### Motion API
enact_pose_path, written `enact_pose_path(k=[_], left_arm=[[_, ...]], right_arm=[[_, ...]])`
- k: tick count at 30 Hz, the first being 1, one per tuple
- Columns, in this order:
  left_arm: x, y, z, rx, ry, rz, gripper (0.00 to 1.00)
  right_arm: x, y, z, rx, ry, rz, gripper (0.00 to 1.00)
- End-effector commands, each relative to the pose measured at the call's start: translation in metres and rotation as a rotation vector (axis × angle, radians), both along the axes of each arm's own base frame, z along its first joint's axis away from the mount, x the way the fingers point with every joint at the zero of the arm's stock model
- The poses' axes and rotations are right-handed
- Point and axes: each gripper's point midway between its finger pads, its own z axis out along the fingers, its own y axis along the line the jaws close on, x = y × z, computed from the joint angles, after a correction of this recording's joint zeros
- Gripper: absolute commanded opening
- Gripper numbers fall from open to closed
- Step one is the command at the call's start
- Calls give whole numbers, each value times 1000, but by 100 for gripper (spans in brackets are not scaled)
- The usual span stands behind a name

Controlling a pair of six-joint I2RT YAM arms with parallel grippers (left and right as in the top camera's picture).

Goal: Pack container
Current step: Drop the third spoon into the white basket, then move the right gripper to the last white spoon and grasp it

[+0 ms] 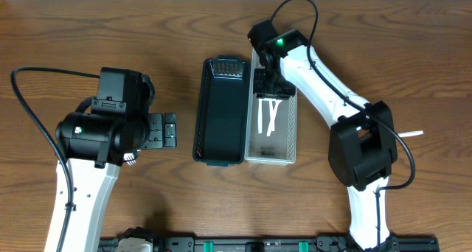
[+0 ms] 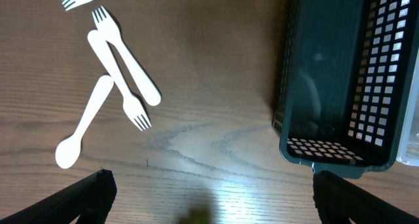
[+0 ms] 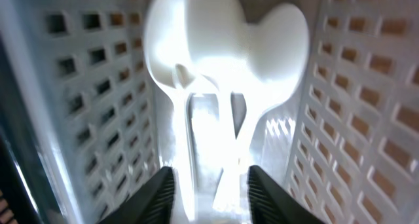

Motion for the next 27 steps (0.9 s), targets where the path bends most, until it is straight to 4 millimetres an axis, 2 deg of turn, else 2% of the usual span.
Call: enact_pose_path(k=[1, 4, 8, 10, 13, 14, 15, 18, 21, 24, 27], left_arm=[[2, 4, 3, 15, -7, 8, 98], [2, 4, 3, 15, -7, 8, 98], [2, 4, 3, 15, -7, 8, 98], [2, 4, 3, 15, -7, 8, 98], [2, 4, 3, 15, -7, 8, 98], [2, 4, 3, 15, -7, 8, 98], [2, 4, 3, 15, -7, 8, 98], [2, 4, 3, 15, -7, 8, 98], [2, 4, 3, 15, -7, 8, 98], [2, 4, 3, 15, -7, 8, 98], [2, 4, 3, 15, -7, 8, 98]], right_arm=[[12, -3, 28, 14, -78, 65, 44], [22, -28, 62, -4, -150, 23, 43], [26, -98, 119, -60, -259, -211, 41], [18, -142, 147, -80, -298, -404, 41], [-5, -199, 175, -67, -316, -710, 41], [-13, -215, 180, -61, -311, -804, 43], [-24, -232, 184, -58, -300, -913, 50], [-51, -276, 183, -83, -243, -1174, 71], [-68, -309, 171, -118, -188, -1318, 81], [-79, -336, 147, -149, -134, -1399, 90], [-84, -352, 114, -142, -75, -1458, 96]])
